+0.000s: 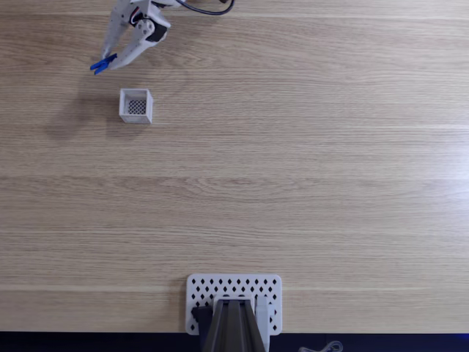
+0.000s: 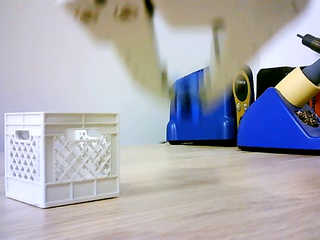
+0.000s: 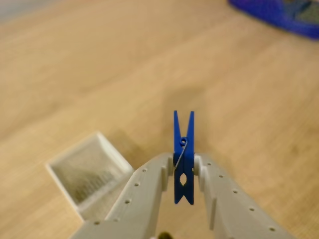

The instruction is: Grasp a peg and put it in the crate.

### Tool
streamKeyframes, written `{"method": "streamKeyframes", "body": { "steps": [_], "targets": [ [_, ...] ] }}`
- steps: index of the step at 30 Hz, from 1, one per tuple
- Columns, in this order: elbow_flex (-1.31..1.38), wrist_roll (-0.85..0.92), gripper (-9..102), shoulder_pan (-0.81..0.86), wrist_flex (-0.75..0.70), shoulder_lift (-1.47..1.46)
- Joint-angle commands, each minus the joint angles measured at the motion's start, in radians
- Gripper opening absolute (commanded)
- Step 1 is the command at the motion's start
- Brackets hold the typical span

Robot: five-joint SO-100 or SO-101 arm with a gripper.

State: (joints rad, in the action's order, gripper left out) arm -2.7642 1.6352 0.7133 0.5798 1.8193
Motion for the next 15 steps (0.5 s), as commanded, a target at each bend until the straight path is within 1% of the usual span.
{"method": "streamKeyframes", "body": {
  "steps": [1, 4, 7, 15],
  "targets": [
    [0.003, -0.097, -1, -0.064, 0.227, -0.017],
    [0.002, -0.156, -1, -0.106, 0.295, -0.061],
    [0.015, -0.183, -1, -0.126, 0.321, -0.115],
    [0.071, -0.195, -1, -0.152, 0.313, -0.202]
  ]
}}
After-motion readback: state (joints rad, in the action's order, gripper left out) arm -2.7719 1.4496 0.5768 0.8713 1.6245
